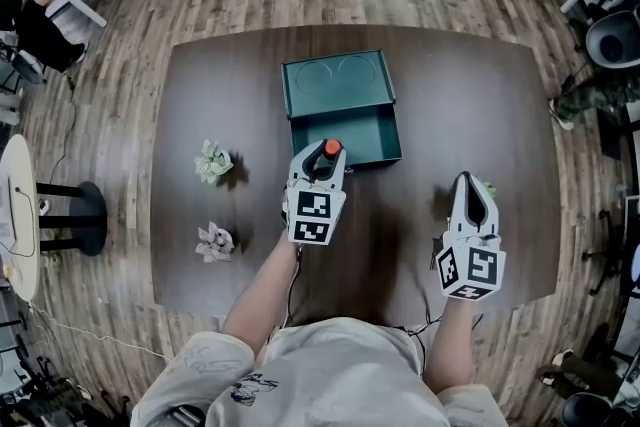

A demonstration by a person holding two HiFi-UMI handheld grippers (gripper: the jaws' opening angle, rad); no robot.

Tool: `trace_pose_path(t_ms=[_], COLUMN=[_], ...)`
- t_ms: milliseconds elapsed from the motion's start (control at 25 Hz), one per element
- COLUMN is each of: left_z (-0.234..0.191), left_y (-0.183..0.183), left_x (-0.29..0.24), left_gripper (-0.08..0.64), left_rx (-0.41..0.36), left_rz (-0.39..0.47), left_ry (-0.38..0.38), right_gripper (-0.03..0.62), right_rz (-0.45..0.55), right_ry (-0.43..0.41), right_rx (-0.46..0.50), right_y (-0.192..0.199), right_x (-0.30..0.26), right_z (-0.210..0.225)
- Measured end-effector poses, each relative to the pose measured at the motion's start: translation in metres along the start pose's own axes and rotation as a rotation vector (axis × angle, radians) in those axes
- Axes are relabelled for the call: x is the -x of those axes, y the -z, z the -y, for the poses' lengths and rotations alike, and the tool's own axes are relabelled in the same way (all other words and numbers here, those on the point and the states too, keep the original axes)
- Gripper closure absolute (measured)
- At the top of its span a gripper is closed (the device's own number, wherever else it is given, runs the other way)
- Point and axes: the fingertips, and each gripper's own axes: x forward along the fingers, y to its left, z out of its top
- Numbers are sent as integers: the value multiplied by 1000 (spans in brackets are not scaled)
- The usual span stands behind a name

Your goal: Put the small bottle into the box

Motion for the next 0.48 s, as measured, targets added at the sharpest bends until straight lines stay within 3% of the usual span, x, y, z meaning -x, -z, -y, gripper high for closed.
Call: trace_pose_path(t_ms=[480], left_z=[0], left_y=[0], left_x=[-1], left_gripper=[428], left_rx=[1], left_rz=[34], left_ry=[2], right_gripper=[591], right_rz=[6], right_ry=[-17], right_rx=[9], right_y=[-4], right_x=[0], right_z=[-8])
